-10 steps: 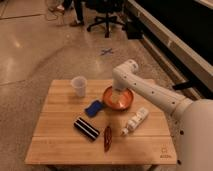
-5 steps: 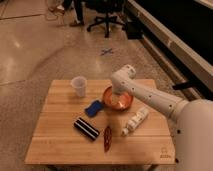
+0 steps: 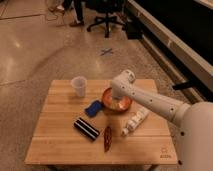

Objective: Push the ceramic bowl across the table

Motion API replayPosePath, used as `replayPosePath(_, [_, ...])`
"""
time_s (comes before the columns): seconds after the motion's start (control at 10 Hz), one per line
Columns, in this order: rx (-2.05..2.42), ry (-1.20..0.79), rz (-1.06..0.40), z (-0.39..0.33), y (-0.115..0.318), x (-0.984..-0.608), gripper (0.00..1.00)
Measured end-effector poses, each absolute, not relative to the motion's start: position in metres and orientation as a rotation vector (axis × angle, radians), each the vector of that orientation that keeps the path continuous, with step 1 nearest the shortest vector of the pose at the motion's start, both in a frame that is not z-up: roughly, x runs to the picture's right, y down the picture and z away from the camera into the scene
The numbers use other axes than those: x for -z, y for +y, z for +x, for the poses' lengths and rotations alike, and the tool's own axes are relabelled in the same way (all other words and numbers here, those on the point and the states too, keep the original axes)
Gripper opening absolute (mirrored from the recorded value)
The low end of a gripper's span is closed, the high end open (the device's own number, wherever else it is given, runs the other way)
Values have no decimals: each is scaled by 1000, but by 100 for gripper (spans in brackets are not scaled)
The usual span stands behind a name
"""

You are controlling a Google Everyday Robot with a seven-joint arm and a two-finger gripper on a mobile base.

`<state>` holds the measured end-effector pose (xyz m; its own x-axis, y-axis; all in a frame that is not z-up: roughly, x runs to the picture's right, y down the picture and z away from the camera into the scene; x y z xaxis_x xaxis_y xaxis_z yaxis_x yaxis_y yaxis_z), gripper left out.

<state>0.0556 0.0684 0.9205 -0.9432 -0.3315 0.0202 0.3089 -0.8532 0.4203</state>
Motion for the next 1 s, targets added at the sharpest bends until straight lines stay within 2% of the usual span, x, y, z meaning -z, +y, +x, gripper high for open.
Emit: replayPosePath(1.0, [2710, -911, 156, 0, 146, -882, 80])
